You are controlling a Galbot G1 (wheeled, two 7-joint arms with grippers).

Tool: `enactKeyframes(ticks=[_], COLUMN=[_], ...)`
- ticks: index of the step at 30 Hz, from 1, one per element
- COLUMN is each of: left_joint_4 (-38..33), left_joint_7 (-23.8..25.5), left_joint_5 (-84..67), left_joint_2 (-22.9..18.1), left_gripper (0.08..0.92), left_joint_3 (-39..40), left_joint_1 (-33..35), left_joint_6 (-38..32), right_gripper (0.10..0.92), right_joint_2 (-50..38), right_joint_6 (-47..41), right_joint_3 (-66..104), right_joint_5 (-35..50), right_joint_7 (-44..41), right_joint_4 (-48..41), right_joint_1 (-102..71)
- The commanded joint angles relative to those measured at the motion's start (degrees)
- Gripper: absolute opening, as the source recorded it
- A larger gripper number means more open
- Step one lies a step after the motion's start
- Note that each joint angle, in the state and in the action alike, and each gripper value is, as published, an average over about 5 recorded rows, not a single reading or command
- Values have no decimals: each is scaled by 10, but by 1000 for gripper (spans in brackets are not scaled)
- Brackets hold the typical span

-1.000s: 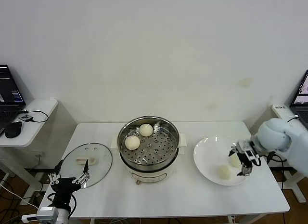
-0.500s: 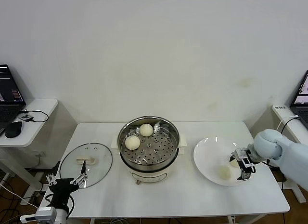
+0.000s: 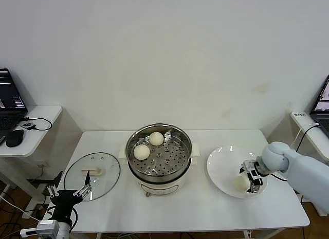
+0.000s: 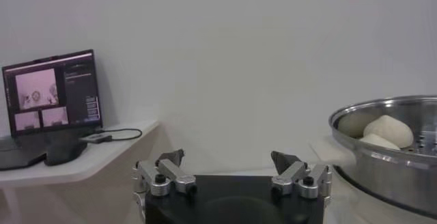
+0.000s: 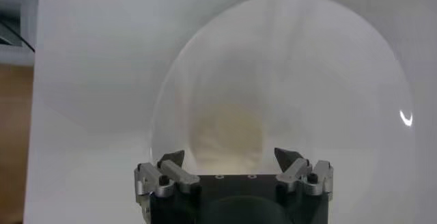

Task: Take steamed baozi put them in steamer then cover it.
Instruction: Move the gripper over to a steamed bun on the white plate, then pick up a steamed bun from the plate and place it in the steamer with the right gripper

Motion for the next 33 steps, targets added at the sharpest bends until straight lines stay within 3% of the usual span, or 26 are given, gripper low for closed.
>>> enactKeyframes(ticks=[1, 12, 22, 33], left_joint_4=[-2, -2, -4, -12], left_joint_7=[0, 0, 0, 0], left_joint_5=[0, -1, -1, -4], left_joint_2=[-1, -2, -1, 3], left_gripper=[823, 823, 823, 823], left_joint_3=[0, 1, 1, 3], left_joint_1=[0, -1, -5, -7], left_joint_6=[0, 0, 1, 2], right_gripper=[801, 619, 611, 611], right_joint_2=[21, 9, -29, 4], right_joint_6=[-5, -9, -13, -25], right_joint_3=[5, 6, -26, -186], right_joint_5=[-4, 2, 46, 162], right_joint_7=[3, -9, -35, -43], right_joint_4=[-14, -6, 24, 31], right_joint_1=[-8, 8, 89, 384])
